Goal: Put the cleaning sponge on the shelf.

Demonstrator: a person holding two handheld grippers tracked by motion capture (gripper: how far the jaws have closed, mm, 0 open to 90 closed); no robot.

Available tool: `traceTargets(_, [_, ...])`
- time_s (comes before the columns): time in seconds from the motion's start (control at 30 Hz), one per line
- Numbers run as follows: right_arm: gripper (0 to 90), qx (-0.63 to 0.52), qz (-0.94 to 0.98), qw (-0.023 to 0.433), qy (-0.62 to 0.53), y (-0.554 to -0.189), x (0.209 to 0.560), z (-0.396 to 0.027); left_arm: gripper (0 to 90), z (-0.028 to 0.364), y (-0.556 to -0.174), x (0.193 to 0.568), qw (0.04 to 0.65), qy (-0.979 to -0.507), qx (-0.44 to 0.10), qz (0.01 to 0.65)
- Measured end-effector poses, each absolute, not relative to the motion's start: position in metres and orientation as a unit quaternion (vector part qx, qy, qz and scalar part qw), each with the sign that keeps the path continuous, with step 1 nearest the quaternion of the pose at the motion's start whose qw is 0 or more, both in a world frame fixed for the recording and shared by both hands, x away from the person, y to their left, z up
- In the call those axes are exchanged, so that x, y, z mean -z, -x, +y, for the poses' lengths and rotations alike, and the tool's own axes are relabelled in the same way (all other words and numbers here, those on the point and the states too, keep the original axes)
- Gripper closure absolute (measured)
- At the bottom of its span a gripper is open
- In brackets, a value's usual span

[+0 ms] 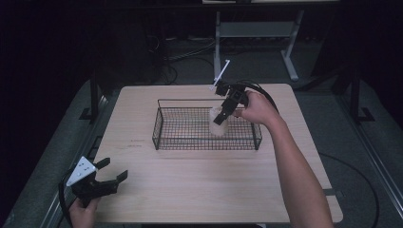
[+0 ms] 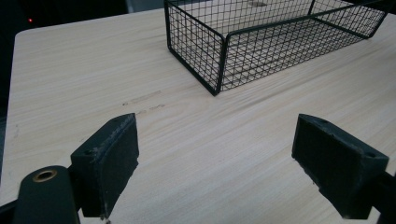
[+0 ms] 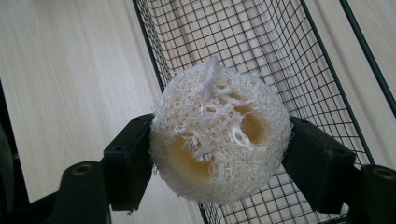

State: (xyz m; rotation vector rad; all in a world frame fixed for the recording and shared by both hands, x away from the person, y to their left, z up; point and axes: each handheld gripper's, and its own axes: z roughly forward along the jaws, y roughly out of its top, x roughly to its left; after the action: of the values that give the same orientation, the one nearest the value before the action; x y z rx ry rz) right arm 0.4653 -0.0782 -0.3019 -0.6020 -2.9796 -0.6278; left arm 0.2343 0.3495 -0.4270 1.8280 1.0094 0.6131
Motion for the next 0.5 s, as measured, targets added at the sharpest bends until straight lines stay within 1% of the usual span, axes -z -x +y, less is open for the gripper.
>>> traceTargets(0.5, [27.8, 0.197, -0.958, 0.022, 0.209, -0.479, 0.318, -0.074, 13.9, 0.349, -0.234, 0.427, 0.465, -0.744, -0.25, 0.409])
